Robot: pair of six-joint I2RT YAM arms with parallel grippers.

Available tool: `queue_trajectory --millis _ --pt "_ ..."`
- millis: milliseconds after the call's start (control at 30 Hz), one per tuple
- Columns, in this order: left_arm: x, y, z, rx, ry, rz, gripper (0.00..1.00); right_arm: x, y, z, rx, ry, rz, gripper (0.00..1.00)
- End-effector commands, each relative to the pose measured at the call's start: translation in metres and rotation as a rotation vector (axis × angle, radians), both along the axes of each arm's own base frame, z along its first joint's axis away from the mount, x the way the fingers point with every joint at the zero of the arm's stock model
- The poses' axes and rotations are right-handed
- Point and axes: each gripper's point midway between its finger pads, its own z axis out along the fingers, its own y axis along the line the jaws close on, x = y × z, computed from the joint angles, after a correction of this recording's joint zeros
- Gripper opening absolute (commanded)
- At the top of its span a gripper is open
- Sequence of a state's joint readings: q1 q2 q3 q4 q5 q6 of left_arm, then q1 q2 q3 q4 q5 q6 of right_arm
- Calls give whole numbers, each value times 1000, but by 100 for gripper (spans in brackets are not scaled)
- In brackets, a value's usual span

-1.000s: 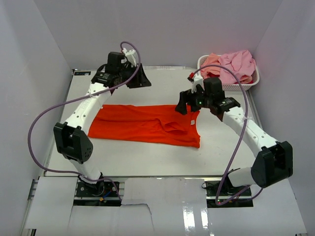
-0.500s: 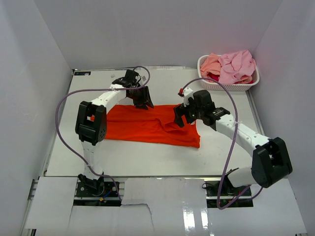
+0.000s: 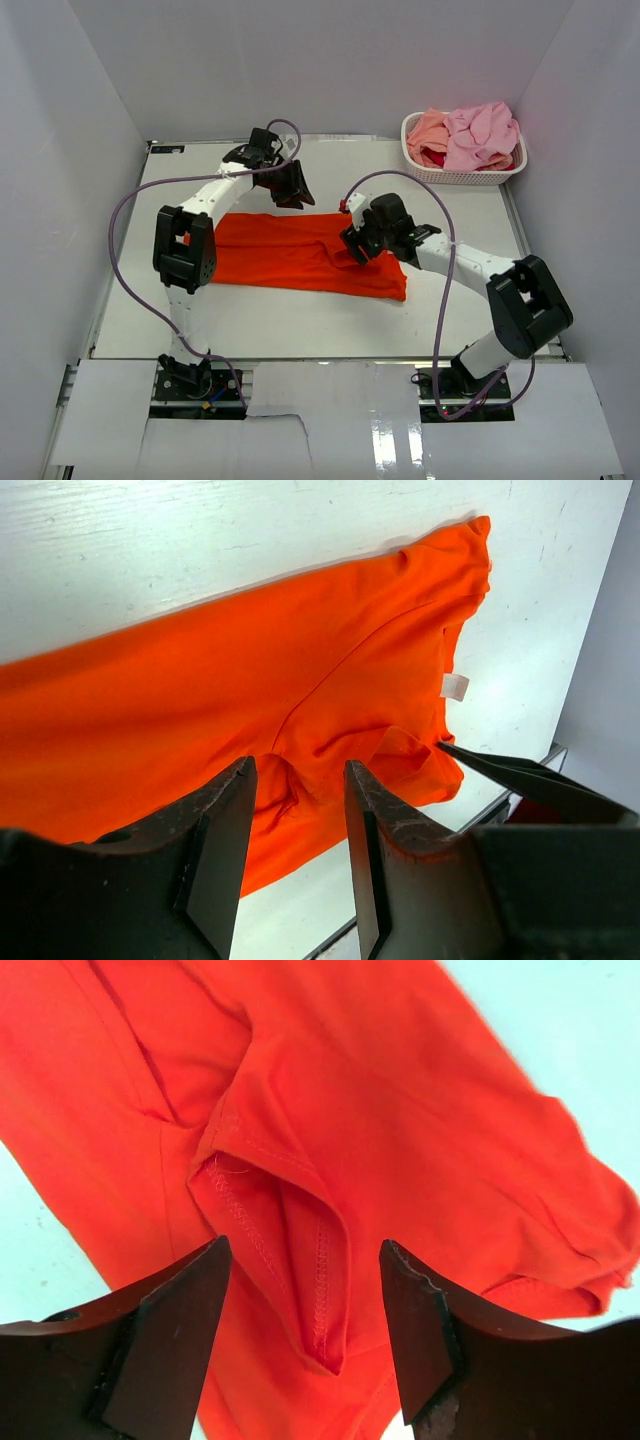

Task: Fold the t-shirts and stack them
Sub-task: Fold the other side of the tshirt into a rectangle

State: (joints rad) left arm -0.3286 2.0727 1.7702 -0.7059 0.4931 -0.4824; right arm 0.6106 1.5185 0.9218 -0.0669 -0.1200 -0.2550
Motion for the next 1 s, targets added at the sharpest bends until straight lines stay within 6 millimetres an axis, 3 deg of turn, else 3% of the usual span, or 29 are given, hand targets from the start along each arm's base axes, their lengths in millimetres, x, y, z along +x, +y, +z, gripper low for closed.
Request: queue_trajectory --millis 0,700,967 --pt "2 4 14 -22 -10 -6 51 13 10 6 -42 -56 22 65" --pt "2 15 3 -11 15 -3 51 32 33 -25 -159 -24 94 64" --pt "0 17 -1 -9 23 -3 51 32 39 -31 -157 8 119 46"
